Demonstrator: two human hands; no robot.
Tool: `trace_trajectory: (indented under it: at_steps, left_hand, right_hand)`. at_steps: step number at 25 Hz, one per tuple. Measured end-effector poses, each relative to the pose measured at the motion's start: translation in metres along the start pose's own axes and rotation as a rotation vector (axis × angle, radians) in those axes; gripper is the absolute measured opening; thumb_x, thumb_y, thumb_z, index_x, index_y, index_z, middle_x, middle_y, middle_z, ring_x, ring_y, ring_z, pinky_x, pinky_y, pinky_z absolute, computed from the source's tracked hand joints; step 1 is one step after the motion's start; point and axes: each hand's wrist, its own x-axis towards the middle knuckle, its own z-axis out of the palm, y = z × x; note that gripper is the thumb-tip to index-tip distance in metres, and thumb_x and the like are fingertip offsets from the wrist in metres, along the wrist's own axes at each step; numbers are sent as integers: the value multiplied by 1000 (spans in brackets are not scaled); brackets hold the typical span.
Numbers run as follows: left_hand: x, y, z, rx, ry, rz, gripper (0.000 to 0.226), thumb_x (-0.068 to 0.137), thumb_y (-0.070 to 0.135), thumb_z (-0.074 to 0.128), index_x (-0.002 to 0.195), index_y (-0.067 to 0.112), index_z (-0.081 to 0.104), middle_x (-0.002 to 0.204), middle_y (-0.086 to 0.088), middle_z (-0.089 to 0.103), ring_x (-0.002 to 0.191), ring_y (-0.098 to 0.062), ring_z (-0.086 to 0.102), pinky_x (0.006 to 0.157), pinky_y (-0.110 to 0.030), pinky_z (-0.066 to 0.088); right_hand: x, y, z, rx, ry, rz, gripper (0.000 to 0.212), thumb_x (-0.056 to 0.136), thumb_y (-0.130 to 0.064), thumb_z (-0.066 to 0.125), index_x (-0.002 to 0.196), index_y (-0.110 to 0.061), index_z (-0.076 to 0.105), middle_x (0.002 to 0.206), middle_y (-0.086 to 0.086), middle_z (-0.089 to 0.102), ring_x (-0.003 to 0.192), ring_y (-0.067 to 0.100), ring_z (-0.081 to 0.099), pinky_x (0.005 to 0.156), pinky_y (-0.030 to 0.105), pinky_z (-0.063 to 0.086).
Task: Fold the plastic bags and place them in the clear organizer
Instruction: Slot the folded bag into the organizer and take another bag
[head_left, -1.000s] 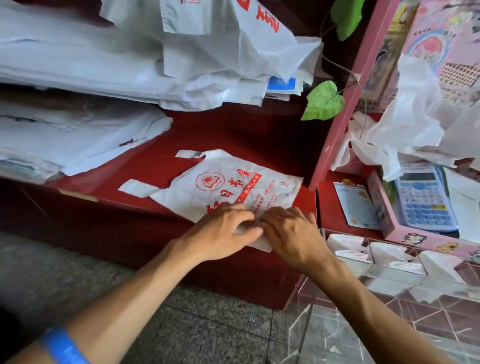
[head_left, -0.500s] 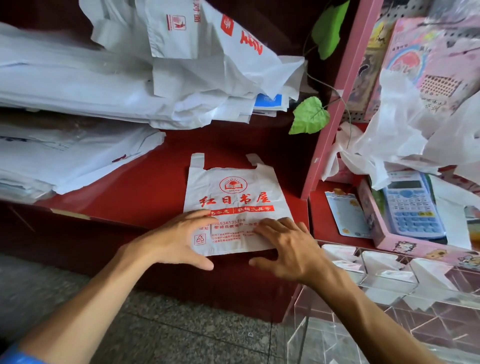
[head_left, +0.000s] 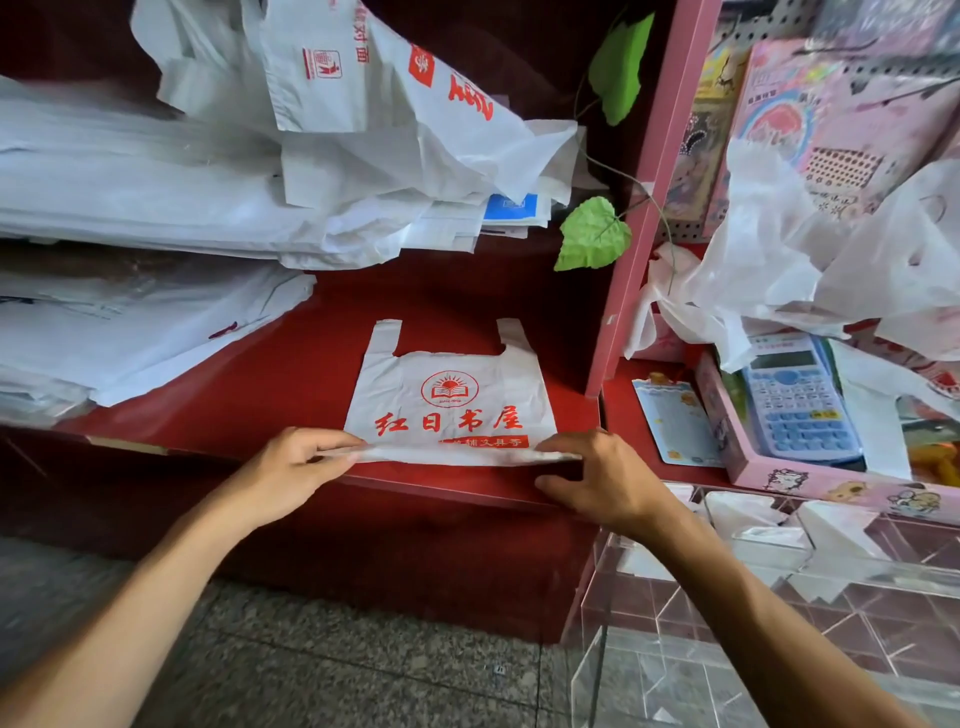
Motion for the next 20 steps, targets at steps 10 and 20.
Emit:
trace_trajectory:
  at_steps: [10, 20]
  left_hand:
    - [12, -2, 12, 42, 237, -107, 22, 83, 5, 74, 83, 27, 77, 79, 26, 71, 70, 15, 59, 61, -7, 39]
    - [14, 2, 19, 256, 330, -218, 46, 83, 41, 68, 66, 3, 48, 55, -4, 43, 61, -34, 50, 67, -36, 36]
  right_hand:
    - [11, 3, 5, 165, 181, 264, 26, 90, -24, 67, 69, -9, 61, 63, 3, 59, 60, 16, 52, 52, 21, 35]
    - [20, -6, 17, -4, 222, 368, 37, 89, -35, 66, 65, -8, 55, 58, 3, 50, 64, 31, 53, 57, 33, 35]
